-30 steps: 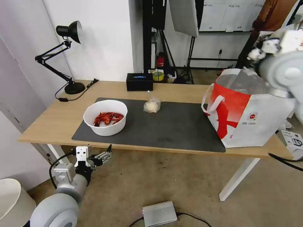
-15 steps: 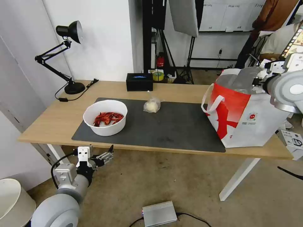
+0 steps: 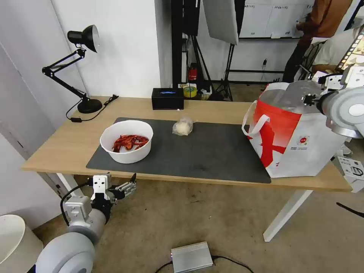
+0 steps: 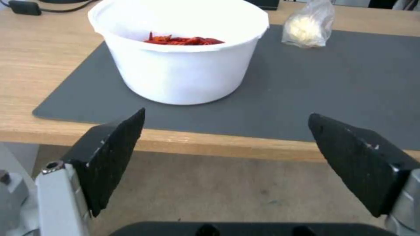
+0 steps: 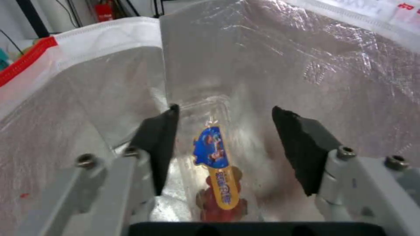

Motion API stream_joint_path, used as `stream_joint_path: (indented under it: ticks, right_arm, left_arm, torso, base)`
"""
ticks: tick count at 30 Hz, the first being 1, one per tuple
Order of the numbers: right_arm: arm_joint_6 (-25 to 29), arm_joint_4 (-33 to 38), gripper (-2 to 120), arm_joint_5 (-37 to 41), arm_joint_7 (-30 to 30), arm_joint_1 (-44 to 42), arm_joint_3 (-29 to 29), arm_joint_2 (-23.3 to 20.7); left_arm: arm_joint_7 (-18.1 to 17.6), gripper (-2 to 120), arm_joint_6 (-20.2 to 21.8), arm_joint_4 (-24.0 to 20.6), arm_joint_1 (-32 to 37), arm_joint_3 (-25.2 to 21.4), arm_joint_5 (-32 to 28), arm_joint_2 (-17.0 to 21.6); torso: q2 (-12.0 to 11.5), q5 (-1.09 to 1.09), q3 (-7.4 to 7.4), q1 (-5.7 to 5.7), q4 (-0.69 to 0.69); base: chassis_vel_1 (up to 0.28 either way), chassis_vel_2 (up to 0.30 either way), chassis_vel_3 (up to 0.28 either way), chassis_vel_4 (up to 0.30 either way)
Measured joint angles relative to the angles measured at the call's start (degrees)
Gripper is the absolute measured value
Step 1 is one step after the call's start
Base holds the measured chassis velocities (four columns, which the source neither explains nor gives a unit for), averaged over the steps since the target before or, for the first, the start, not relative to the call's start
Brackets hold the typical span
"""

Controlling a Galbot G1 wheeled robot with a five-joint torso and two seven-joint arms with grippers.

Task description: Pick up the trash from the table and place it into the takeout bag.

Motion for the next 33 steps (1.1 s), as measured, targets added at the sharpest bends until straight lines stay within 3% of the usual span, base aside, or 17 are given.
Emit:
stream_joint_path:
  ticks: [5, 11, 12, 19, 27, 33]
  right_arm:
    - [1.2, 1.6, 78, -1.0, -3.9, -1.7, 2.0, 0.0]
    - [13.3, 5.7, 99, -6.2, -18.2, -3.4, 3.3, 1.9]
    - [16.2, 6.6, 100, -6.8, -21.6, -3.6, 3.3, 2.3]
    - [21.5, 12.7, 100, -11.5, -29.2, -8.4, 3.2, 1.7]
    - [28.5, 21.2, 100, -22.9, -34.4, -25.1, 5.7, 0.3]
    - [29.0, 24.0, 100, -28.3, -33.7, -31.6, 4.8, 1.0]
  left_arm:
    - [0.0, 100, 0.0, -0.1, 0.0, -0.1, 0.0, 0.0]
    - [0.0, 100, 0.0, -0.5, 0.3, -0.4, 0.0, -0.2]
    - [0.0, 100, 0.0, -0.6, 0.4, -0.5, 0.0, -0.2]
    - [0.0, 100, 0.1, -0.7, 0.4, -0.7, -0.2, -0.1]
    - [-0.1, 100, 0.1, -1.0, 0.4, -1.6, -0.8, -0.2]
    - [-0.1, 100, 0.1, -1.0, 0.8, -2.9, -0.8, -1.2]
  torso:
    - [0.0, 0.00, 0.00, 0.00, 0.00]
    - [0.0, 0.00, 0.00, 0.00, 0.01]
    - [0.0, 0.00, 0.00, 0.00, 0.01]
    - [0.0, -0.01, 0.00, 0.00, -0.01]
    - [0.0, 0.01, -0.01, 0.00, -0.03]
    - [0.0, -0.01, 0.00, 0.00, 0.01]
  base:
    - [0.000, 0.000, 0.000, 0.000]
    - [0.000, 0.000, 0.000, 0.000]
    - [0.000, 0.000, 0.000, 0.000]
    - [0.000, 0.000, 0.000, 0.000]
    - [0.000, 0.000, 0.000, 0.000]
    - [0.000, 0.000, 0.000, 0.000]
